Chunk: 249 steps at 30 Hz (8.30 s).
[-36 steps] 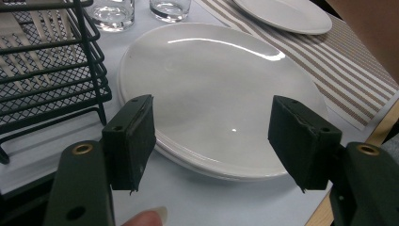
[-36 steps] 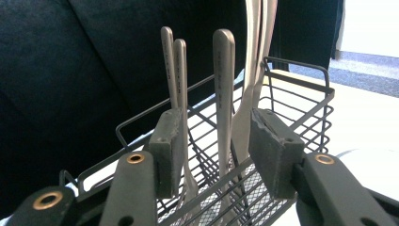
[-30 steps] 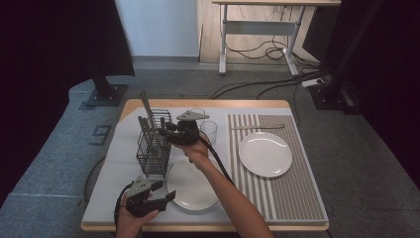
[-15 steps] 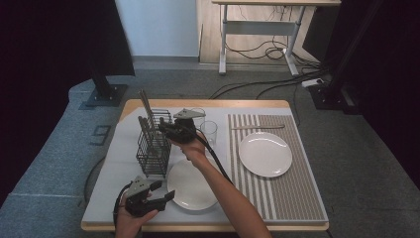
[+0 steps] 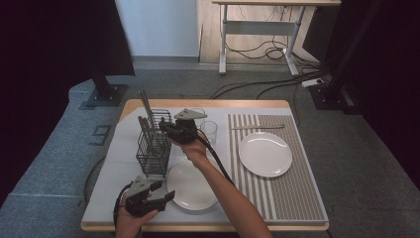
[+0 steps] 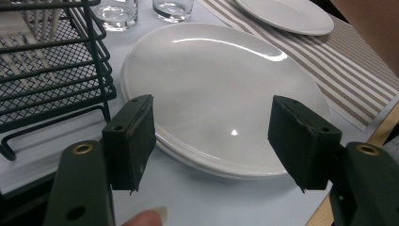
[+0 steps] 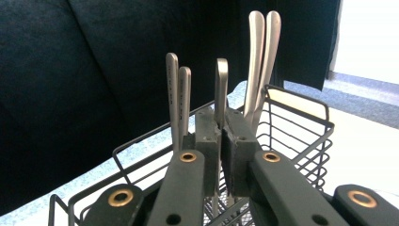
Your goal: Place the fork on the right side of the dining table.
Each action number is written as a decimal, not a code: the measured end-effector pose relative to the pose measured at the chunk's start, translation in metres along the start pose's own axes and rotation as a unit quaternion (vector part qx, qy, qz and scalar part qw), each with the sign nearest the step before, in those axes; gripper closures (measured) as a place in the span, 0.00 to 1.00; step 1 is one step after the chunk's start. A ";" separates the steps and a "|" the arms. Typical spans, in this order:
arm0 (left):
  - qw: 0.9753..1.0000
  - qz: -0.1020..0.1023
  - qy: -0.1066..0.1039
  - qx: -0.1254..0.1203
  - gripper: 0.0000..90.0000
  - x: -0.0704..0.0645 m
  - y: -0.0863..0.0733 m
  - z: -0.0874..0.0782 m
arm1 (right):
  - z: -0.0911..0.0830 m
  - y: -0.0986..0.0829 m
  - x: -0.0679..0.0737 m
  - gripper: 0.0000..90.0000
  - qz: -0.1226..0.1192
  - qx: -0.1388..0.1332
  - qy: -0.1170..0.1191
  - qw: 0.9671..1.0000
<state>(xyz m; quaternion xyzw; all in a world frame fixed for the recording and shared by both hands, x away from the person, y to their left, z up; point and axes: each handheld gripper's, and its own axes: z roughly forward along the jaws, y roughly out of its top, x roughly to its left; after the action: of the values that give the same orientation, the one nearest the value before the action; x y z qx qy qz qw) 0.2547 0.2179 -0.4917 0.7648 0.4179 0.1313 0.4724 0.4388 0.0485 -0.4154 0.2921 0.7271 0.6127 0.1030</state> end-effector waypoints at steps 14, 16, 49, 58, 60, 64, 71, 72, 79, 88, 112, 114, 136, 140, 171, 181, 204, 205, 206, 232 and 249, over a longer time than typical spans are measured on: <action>1.000 0.001 -0.006 0.013 0.36 0.000 -0.001 0.003 | -0.014 0.003 0.000 0.95 0.003 -0.031 0.002 1.000; 1.000 0.003 -0.007 0.015 0.36 -0.001 -0.001 0.003 | -0.015 0.004 0.001 0.95 0.002 -0.032 0.002 0.999; 1.000 0.003 -0.005 0.011 0.36 0.001 -0.001 0.000 | -0.016 0.015 0.010 0.94 -0.019 -0.056 -0.014 0.998; 1.000 0.002 -0.004 0.010 0.36 0.001 -0.001 0.000 | -0.011 0.018 0.010 0.94 -0.021 -0.059 -0.017 0.998; 1.000 0.002 -0.004 0.010 0.36 0.001 -0.001 0.000 | -0.010 0.019 0.010 0.94 -0.021 -0.061 -0.018 0.998; 1.000 0.001 -0.004 0.009 0.36 0.001 -0.001 -0.001 | -0.009 0.020 0.010 0.94 -0.024 -0.059 -0.019 0.998; 1.000 0.000 -0.005 0.009 0.36 0.001 -0.001 -0.001 | -0.005 0.023 0.011 0.94 -0.025 -0.066 -0.020 0.997; 1.000 -0.001 -0.005 0.009 0.36 0.001 -0.001 -0.001 | -0.005 0.025 0.012 0.94 -0.026 -0.067 -0.020 0.997; 1.000 -0.002 -0.005 0.008 0.36 0.001 -0.001 -0.001 | -0.009 0.030 0.011 0.95 -0.028 -0.079 -0.024 0.996; 1.000 0.000 -0.006 0.011 0.36 0.000 -0.001 0.000 | -0.021 0.036 0.011 0.95 -0.029 -0.091 -0.026 0.995; 1.000 0.000 -0.002 0.010 0.36 0.002 -0.001 -0.001 | -0.048 0.036 -0.002 0.95 0.025 -0.124 -0.010 0.992; 1.000 0.000 -0.002 0.010 0.36 0.001 -0.001 -0.001 | -0.051 0.037 -0.002 0.95 0.031 -0.128 -0.006 0.991; 1.000 0.003 -0.002 0.014 0.36 0.000 -0.002 0.002 | -0.083 0.036 -0.009 0.95 0.050 -0.154 -0.002 0.987; 1.000 0.003 -0.003 0.016 0.36 -0.001 -0.002 0.003 | -0.087 0.036 -0.010 0.95 0.050 -0.158 -0.003 0.986; 1.000 0.006 -0.002 0.020 0.36 -0.002 -0.002 0.004 | -0.110 0.025 -0.020 0.95 0.056 -0.165 -0.006 0.985; 1.000 0.006 -0.001 0.021 0.36 -0.002 -0.002 0.005 | -0.119 0.021 -0.021 0.95 0.060 -0.173 -0.004 0.983; 1.000 0.010 0.002 0.021 0.36 -0.004 -0.002 0.005 | -0.146 0.007 -0.028 0.95 0.068 -0.188 -0.009 0.980; 1.000 0.010 0.002 0.021 0.36 -0.003 -0.002 0.005 | -0.148 0.007 -0.028 0.95 0.068 -0.190 -0.010 0.979; 1.000 0.010 0.002 0.021 0.36 -0.003 -0.002 0.005 | -0.150 0.007 -0.029 0.95 0.068 -0.191 -0.009 0.979; 1.000 0.010 0.004 0.018 0.36 -0.004 -0.001 0.004 | -0.182 -0.004 -0.031 0.95 0.061 -0.208 -0.022 0.976; 1.000 0.010 0.005 0.020 0.36 -0.003 -0.002 0.005 | -0.197 -0.012 -0.035 0.95 0.066 -0.210 -0.030 0.975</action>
<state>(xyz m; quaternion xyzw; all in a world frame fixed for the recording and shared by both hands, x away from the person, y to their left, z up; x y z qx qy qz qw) 0.2545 0.2129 -0.4948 0.7775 0.4147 0.1316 0.4540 0.3634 -0.1356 -0.3894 0.3296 0.5580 0.7479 0.1436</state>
